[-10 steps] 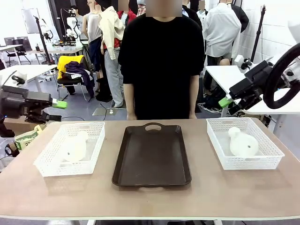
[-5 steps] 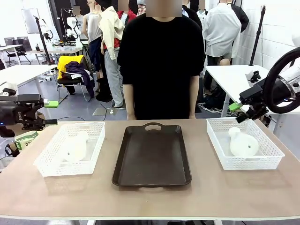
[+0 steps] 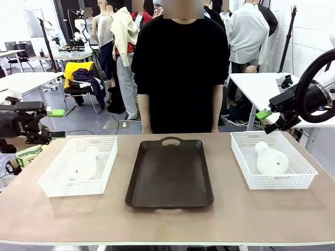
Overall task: Prepare the laboratory tools.
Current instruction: Pick up the Big flask that the person points to.
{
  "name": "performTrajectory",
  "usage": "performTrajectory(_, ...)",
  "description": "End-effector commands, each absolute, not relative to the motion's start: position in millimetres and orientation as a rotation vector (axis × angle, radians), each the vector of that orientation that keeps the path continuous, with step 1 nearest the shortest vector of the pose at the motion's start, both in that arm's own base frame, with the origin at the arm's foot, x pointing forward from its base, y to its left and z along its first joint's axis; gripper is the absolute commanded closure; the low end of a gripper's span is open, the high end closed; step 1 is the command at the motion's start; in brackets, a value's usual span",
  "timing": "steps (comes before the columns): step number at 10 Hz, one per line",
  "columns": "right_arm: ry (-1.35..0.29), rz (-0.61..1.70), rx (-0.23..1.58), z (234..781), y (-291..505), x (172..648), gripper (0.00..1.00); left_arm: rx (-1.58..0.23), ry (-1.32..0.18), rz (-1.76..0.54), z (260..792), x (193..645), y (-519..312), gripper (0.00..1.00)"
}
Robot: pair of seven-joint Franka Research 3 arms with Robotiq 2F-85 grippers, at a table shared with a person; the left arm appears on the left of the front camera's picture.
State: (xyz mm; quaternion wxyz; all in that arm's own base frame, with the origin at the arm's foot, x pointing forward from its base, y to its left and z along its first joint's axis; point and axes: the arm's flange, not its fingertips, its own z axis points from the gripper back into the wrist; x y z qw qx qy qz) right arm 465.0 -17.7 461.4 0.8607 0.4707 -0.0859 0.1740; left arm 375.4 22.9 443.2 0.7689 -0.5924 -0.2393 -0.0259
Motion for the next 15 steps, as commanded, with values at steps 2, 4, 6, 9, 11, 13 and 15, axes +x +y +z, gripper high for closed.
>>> performTrajectory(2,-0.195,0.221,1.172,477,-65,485,0.0,-1.552,-0.297,-0.035,444,396,63,0.0)
performTrajectory(4,-0.195,0.157,1.256,471,-87,491,0.0,-1.527,-0.23,-0.037,432,410,81,0.0)
performTrajectory(6,-0.18,0.103,1.31,458,-106,494,0.0,-1.507,-0.179,-0.015,411,422,81,0.0)
performTrajectory(9,-0.218,0.019,1.371,439,-134,485,0.0,-1.582,-0.162,-0.023,399,425,75,0.0)
performTrajectory(11,-0.211,-0.025,1.405,425,-155,484,0.0,-1.607,-0.164,-0.016,402,422,77,0.0)
performTrajectory(13,-0.204,-0.016,1.41,427,-156,485,0.0,-1.614,-0.165,-0.007,404,418,77,0.0)
performTrajectory(15,-0.17,0.02,1.421,430,-148,487,0.0,-1.646,-0.142,-0.01,408,414,75,0.0)
